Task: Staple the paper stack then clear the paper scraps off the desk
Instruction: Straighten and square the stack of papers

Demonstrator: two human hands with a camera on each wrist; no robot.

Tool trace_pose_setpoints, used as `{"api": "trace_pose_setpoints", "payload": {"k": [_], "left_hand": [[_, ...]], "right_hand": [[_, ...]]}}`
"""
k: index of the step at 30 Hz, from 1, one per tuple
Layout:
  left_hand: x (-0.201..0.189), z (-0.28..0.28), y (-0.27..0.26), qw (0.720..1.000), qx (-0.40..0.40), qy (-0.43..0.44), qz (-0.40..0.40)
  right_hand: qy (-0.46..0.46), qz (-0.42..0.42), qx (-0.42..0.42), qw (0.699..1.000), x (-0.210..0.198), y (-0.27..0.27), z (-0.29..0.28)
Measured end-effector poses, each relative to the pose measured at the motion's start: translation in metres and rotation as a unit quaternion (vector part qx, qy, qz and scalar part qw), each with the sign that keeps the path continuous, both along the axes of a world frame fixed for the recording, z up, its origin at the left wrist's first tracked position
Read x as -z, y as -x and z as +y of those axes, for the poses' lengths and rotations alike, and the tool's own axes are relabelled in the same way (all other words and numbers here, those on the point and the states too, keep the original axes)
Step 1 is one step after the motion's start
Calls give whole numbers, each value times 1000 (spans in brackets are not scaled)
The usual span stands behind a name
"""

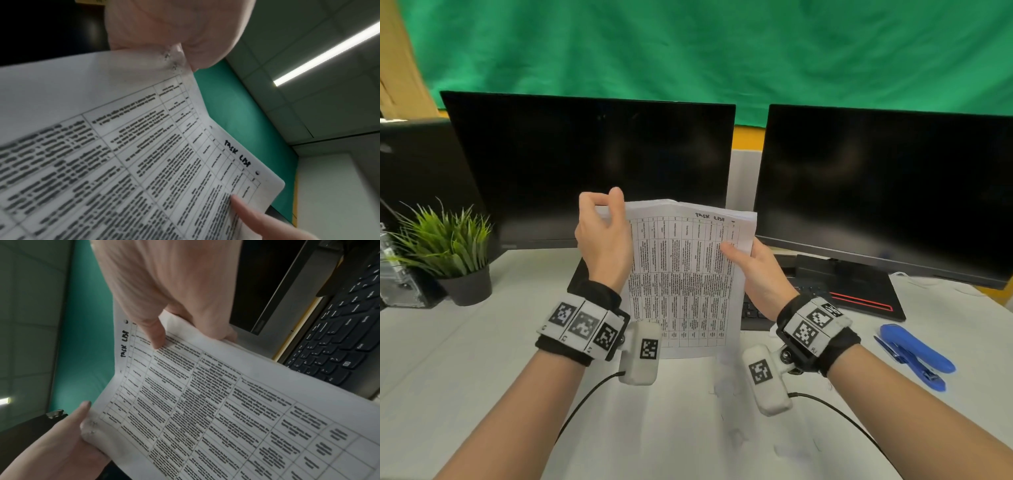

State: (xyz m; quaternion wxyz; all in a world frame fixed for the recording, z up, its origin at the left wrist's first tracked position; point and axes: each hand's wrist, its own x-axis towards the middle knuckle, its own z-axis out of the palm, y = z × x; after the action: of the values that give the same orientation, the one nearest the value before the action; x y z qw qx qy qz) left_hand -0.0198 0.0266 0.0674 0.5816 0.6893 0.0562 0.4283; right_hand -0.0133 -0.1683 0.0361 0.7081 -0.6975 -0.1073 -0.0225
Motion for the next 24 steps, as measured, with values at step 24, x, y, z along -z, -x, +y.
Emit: {"api": "trace_pose_setpoints", "payload": {"k": [24], "left_hand": [[56,10,7,990,66,-121,-23]], "right_hand": [[-3,8,12,1000,25,9,7]]}}
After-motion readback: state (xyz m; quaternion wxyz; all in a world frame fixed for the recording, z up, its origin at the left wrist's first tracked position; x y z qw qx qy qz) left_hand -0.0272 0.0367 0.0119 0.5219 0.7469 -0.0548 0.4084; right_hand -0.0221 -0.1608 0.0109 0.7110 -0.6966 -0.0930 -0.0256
